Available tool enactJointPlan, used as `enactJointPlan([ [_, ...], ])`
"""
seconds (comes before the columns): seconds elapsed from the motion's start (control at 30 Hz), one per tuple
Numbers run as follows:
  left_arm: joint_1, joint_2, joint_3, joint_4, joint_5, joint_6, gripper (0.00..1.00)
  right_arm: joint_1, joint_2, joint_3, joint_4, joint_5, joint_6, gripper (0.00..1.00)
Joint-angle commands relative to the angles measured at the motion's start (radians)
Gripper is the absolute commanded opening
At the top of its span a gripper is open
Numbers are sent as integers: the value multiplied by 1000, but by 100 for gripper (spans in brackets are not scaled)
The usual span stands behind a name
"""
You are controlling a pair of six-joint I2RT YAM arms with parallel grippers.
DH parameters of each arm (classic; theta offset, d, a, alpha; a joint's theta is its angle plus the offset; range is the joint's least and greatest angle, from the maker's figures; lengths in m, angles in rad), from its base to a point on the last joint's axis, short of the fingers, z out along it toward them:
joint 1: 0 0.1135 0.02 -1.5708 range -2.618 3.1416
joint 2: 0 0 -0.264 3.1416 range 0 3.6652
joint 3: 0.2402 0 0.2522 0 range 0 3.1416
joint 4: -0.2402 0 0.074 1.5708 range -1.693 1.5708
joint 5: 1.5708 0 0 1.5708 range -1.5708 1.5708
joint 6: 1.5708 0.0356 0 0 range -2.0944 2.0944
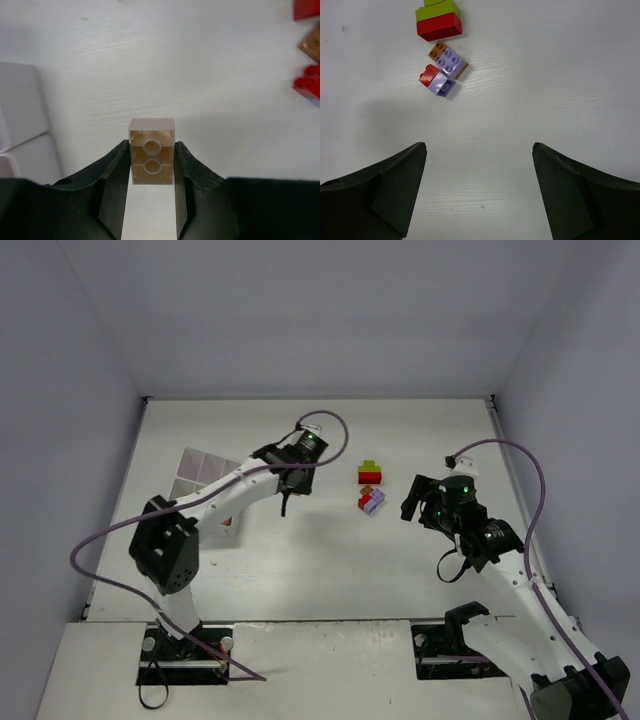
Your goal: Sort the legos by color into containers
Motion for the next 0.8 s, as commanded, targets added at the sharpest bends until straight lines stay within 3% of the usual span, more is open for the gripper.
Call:
enactJointPlan([
  [0.0, 87, -151, -31, -48, -106, 106, 5, -3, 16, 3, 41, -26, -16, 84],
  [0.17, 254, -231, -91, -68, -117, 184, 9, -5, 27, -5, 57, -49, -25, 84],
  [0.33, 354, -207, -100, -52, -86, 229, 13, -3, 41, -8, 67, -57, -30, 84],
  [0.57, 434, -118, -66, -33, -71, 274, 17, -3, 47, -14, 73, -60, -31, 84],
  [0.77, 433, -81, -37, -39, -61, 274, 23, -3, 54, -16, 76, -58, -28, 84],
])
